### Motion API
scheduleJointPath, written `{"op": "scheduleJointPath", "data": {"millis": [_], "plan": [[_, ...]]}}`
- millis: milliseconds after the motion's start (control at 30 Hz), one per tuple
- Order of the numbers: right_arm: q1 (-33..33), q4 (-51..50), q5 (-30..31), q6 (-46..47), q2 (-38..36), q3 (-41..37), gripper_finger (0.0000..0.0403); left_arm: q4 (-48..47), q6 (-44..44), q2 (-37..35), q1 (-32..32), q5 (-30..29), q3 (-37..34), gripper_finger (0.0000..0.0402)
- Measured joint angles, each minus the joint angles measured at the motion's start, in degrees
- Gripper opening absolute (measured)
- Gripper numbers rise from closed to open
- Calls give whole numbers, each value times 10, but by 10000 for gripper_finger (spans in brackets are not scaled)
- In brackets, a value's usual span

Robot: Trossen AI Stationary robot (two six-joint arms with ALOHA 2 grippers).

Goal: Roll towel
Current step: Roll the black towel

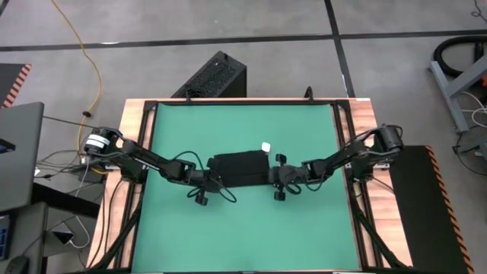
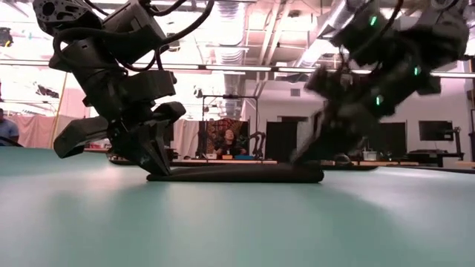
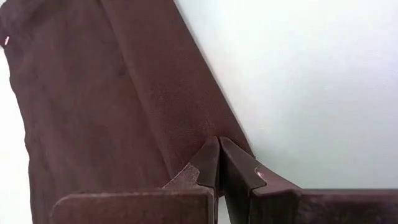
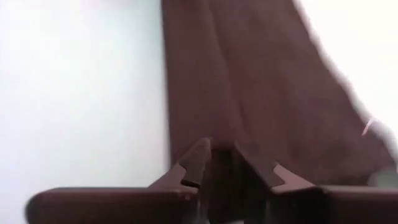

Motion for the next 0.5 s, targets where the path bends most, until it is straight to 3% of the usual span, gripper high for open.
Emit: {"op": "scheduleJointPath", "data": {"millis": [167,300,500], "plan": [[2,1,0,-45,-67,2,153,0,0,0,0,-1,0,0],[18,-2,-38,-98,-86,3,214,0,2,0,0,-4,0,0],[30,-13,-42,-138,-49,2,226,-5,2,0,0,-5,0,0]]}}
